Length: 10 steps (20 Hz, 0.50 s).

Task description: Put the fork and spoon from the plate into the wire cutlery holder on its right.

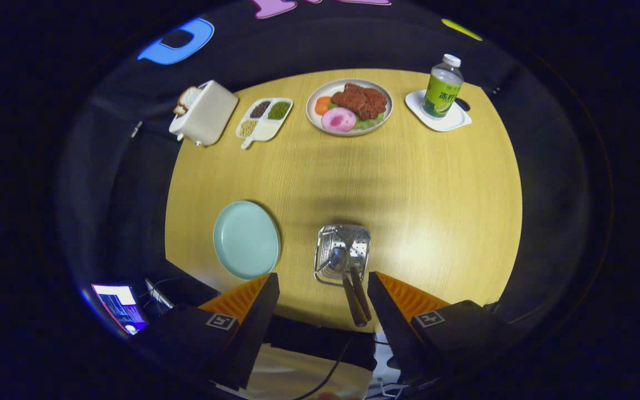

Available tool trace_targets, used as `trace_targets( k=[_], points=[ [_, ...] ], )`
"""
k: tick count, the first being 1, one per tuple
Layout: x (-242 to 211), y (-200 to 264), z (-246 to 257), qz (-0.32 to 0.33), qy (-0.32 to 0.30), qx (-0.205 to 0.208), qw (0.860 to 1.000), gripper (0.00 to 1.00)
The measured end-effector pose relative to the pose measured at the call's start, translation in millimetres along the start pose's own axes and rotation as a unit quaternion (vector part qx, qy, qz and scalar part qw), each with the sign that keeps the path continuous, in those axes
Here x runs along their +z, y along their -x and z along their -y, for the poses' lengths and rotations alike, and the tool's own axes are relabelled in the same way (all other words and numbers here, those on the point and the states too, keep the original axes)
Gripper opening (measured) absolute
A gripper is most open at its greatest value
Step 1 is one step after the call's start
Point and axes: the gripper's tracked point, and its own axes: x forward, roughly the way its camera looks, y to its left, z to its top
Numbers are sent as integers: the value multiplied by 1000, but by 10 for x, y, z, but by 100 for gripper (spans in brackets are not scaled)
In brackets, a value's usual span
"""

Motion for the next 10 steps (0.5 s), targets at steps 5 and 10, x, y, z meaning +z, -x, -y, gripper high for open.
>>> trace_targets(
  k=[5,10],
  points=[
    [434,558,27,154,-13,-16,988,99],
    [807,1471,-51,307,-3,-26,951,99]
  ],
)
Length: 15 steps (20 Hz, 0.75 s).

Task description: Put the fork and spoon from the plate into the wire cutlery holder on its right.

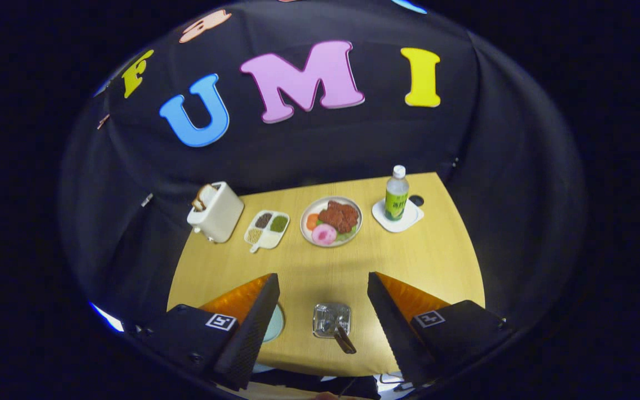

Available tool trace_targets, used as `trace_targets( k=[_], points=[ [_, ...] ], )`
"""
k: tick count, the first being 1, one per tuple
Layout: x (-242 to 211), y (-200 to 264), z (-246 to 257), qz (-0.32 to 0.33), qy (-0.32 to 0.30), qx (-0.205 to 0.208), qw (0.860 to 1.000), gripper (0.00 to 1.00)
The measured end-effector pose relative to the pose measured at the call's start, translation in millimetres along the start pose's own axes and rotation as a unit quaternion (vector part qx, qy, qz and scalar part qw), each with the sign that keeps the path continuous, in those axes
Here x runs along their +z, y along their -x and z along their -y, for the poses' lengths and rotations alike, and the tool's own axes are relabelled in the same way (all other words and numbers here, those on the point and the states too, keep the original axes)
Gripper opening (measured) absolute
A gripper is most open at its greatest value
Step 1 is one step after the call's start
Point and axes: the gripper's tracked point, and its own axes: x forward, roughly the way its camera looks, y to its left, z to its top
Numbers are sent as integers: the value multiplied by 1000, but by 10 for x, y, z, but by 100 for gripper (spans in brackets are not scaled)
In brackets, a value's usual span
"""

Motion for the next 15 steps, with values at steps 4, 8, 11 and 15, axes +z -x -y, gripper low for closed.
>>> trace_targets(
  k=[4,8,11,15],
  points=[
    [617,415,-175,135,28,9,990,99],
    [1053,819,-269,262,34,2,964,99],
    [1178,1034,-248,340,26,-8,940,99],
    [1001,1034,-73,365,35,-45,929,99]
  ],
)
